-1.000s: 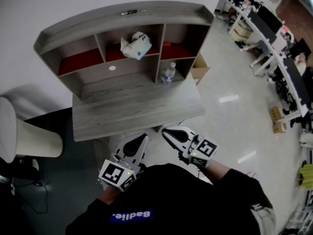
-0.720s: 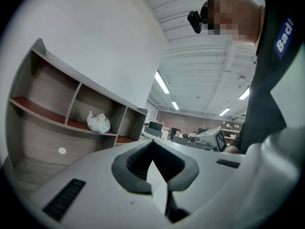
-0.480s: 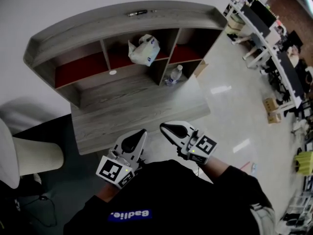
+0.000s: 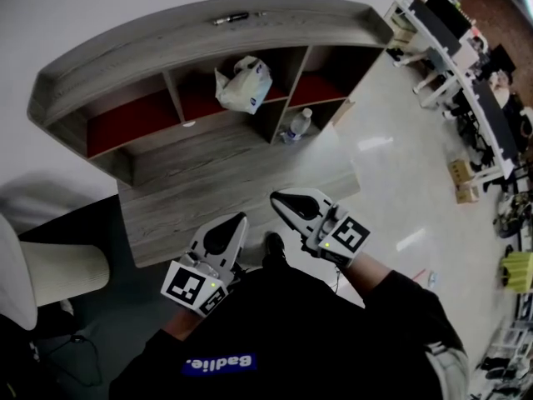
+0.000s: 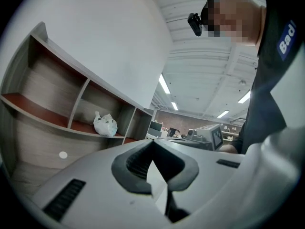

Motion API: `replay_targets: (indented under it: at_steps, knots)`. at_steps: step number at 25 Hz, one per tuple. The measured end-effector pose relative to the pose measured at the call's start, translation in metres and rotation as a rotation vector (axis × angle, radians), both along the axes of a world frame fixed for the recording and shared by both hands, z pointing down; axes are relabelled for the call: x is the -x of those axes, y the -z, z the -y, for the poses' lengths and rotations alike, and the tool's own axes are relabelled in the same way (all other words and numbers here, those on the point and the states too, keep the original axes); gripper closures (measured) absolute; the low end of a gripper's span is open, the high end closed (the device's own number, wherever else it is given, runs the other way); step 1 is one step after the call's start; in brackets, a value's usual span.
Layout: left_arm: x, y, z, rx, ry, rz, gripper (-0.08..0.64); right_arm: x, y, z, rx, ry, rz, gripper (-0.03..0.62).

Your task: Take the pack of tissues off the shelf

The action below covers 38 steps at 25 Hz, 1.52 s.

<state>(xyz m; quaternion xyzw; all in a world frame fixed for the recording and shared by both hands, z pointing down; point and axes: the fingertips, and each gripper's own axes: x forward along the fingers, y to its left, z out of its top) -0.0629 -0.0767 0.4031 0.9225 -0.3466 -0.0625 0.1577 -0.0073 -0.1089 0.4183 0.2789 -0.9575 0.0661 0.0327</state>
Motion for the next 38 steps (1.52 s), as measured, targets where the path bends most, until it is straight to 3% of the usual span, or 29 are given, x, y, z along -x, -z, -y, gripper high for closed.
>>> replay_targets:
  at_steps: [9, 22, 32, 38]
  knots:
    - [-0.013, 0.009, 0.023, -0.015, 0.057, 0.022, 0.558, -0.011, 0.005, 0.034, -0.048, 0.059, -0.031, 0.561]
    - [-0.020, 0.005, 0.047, -0.007, 0.162, 0.010, 0.558, -0.016, -0.005, 0.078, -0.121, 0.107, -0.183, 0.558]
    - [-0.012, 0.006, 0.046, -0.013, 0.220, 0.008, 0.558, -0.013, 0.002, 0.114, -0.226, 0.093, -0.314, 0.459]
    - [0.000, 0.004, 0.038, -0.005, 0.259, 0.026, 0.558, -0.001, 0.001, 0.141, -0.346, 0.088, -0.440, 0.384]
